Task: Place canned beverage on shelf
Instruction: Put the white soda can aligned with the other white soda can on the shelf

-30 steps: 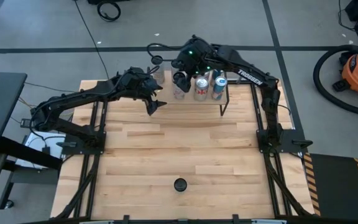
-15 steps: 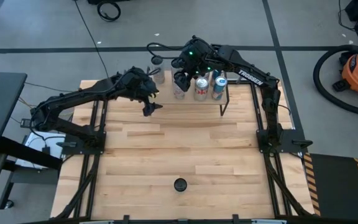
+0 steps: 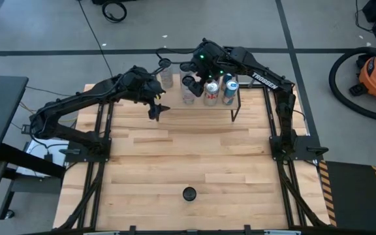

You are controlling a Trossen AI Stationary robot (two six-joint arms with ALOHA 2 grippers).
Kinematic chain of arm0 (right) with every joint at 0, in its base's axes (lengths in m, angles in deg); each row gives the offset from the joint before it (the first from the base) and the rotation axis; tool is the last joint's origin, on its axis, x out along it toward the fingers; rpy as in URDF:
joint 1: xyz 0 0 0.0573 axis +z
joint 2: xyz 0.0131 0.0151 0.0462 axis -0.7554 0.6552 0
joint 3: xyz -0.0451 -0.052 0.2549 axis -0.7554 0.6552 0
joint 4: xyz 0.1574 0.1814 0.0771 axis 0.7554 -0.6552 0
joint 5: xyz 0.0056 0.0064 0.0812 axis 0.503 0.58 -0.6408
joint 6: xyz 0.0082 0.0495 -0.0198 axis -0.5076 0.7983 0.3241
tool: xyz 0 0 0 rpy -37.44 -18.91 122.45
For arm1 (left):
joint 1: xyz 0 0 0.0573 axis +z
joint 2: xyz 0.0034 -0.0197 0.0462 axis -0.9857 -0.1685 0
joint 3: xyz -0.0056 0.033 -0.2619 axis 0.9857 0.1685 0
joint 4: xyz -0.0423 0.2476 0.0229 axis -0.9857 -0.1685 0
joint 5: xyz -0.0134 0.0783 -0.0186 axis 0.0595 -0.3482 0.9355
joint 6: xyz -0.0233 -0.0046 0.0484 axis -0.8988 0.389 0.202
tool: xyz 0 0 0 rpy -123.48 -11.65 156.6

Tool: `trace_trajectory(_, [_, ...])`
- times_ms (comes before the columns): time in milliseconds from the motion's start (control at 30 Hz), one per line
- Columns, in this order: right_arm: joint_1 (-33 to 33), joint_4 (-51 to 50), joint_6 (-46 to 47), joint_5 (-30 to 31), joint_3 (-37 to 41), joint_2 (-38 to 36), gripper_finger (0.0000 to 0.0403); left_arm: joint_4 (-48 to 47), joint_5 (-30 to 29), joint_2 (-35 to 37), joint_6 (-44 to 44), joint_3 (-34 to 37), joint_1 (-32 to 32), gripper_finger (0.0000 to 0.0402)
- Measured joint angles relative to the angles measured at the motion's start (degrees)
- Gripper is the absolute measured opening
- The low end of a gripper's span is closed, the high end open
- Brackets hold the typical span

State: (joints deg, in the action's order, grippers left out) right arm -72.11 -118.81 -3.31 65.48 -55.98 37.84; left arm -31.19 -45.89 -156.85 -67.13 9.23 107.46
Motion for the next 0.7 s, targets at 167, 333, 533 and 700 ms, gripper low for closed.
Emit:
trace_trajectory(167, [0.0, 0.26, -0.77, -0.06, 0.0, -0.03, 0.033, 0.08, 0.0, 0.1, 0.08, 0.0, 0.0, 0.0394])
trace_trajectory(333, [0.0, -0.02, -1.76, -0.07, 0.0, 0.38, 0.0329, -0.02, 0.0, 0.1, 0.08, 0.0, 0.0, 0.0394])
trace_trajectory(533, [0.05, -0.13, -1.69, -0.11, 0.02, 0.52, 0.0308, -0.1, 0.0, 0.1, 0.11, 0.0, 0.0, 0.0394])
trace_trajectory(700, [0.09, 0.39, -0.74, -0.36, 0.33, 0.52, 0.0277, -0.12, 0.0, 0.1, 0.37, 0.0, 0.0, 0.0394])
